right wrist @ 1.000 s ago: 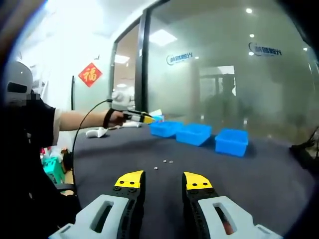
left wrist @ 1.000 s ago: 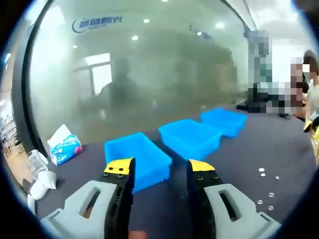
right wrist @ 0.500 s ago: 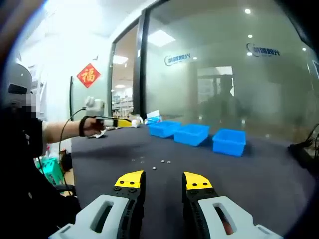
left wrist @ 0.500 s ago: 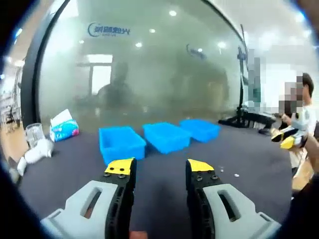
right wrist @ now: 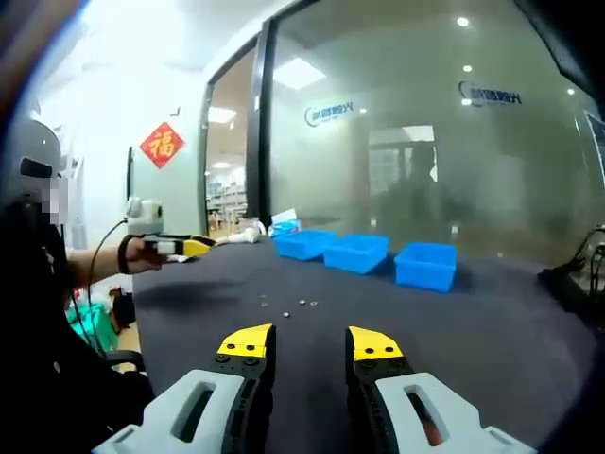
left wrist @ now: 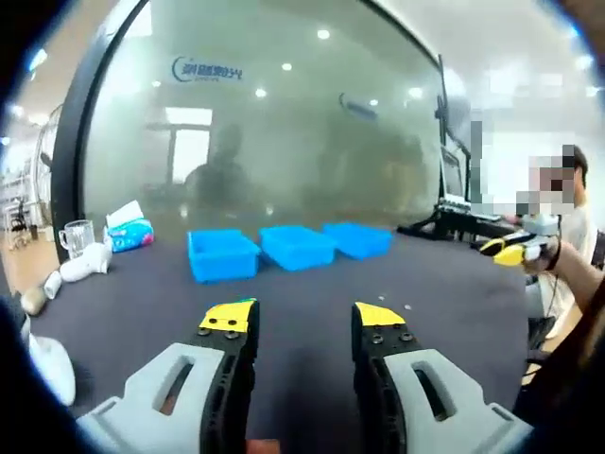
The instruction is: Sort the screws, nuts, and washers into the corresponding bins
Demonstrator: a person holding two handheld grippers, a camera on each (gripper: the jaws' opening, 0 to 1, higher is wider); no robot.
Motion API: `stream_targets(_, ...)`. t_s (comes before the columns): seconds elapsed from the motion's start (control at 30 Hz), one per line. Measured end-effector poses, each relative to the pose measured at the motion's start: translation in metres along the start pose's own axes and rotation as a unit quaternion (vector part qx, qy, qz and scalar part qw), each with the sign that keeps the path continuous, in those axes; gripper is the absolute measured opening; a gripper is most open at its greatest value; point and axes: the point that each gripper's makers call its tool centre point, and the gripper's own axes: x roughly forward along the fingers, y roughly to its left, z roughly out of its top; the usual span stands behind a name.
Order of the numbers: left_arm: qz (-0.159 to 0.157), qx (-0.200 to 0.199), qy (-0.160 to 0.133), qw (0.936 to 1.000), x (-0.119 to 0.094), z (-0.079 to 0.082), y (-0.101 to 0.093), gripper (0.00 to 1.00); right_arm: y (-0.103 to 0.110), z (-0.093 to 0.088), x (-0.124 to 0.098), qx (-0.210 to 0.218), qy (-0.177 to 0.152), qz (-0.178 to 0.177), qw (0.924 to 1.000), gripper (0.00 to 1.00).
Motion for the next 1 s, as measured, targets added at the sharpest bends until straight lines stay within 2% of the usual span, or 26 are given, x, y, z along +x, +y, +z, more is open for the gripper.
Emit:
stream_targets(0.23,-0.026,0.013,0.011,0.9995,-0.011,-0.013,-0.018,0.38,0.000,-0.004,0.000,0.000,0.002,0.002,1.0000,0.26)
stream_targets(0.4,-0.055,0.020,0.019,0.9981,-0.015,-0.015,-0.028,0.38,0.002,-0.003,-0.002,-0.005,0.004,0.005,1.0000,0.26)
stream_targets(0.6,-0.094,0.033,0.042,0.9942,-0.016,-0.017,-0.042,0.38,-0.002,-0.008,-0.003,-0.023,0.017,-0.004,0.9996,0.26)
stream_targets(0.63,-0.101,0.031,0.046,0.9933,-0.015,-0.017,-0.044,0.38,-0.001,-0.008,-0.003,-0.024,0.018,-0.002,0.9996,0.26)
stream_targets(0.7,-0.116,0.031,0.078,0.9897,-0.013,-0.026,-0.046,0.38,0.002,-0.008,-0.002,-0.023,0.018,0.001,0.9996,0.26)
stream_targets(0.8,-0.129,0.034,0.088,0.9871,-0.008,-0.027,-0.049,0.38,0.004,-0.008,-0.002,-0.024,0.018,0.004,0.9995,0.26)
stream_targets(0.87,-0.145,0.047,0.103,0.9829,-0.005,-0.029,-0.053,0.38,0.006,-0.010,-0.002,-0.025,0.021,0.005,0.9995,0.26)
stream_targets(1.0,-0.170,0.066,0.116,0.9764,0.010,-0.020,-0.064,0.38,0.007,-0.012,-0.002,-0.024,0.024,0.007,0.9994,0.26)
